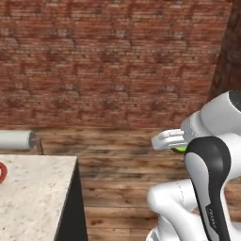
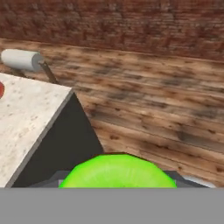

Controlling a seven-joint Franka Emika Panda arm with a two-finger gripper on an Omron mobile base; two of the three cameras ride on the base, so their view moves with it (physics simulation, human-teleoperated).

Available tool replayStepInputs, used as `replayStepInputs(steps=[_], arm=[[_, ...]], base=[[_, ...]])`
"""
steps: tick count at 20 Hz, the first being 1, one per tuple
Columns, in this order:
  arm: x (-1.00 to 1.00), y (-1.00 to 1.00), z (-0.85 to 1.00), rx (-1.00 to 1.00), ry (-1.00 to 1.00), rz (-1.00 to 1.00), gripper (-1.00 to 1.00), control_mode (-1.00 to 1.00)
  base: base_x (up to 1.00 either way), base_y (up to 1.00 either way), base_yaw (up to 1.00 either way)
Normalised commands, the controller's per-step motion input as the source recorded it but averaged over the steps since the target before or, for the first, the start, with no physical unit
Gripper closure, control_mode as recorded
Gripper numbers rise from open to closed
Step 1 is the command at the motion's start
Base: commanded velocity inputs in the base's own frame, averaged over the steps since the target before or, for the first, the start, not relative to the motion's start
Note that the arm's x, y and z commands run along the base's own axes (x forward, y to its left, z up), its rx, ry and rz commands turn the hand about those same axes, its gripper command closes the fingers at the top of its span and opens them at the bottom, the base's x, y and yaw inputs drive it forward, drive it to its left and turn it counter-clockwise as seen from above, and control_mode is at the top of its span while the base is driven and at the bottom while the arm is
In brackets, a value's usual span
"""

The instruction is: Pick up the apple and kiwi from the fridge and place one fruit on each plate on the dining counter.

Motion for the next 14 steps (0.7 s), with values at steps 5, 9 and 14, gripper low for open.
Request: replayStepInputs(steps=[5, 9, 14], arm=[[0.0, 0.0, 0.0, 0.0, 0.0, 0.0, 1.0, 1.0], [0.0, 0.0, 0.0, 0.0, 0.0, 0.0, 1.0, 1.0], [0.0, 0.0, 0.0, 0.0, 0.0, 0.0, 1.0, 1.0]], base=[[0.95, -0.74, 0.54], [0.69, -0.99, 0.56], [0.83, -0.87, 0.61]])
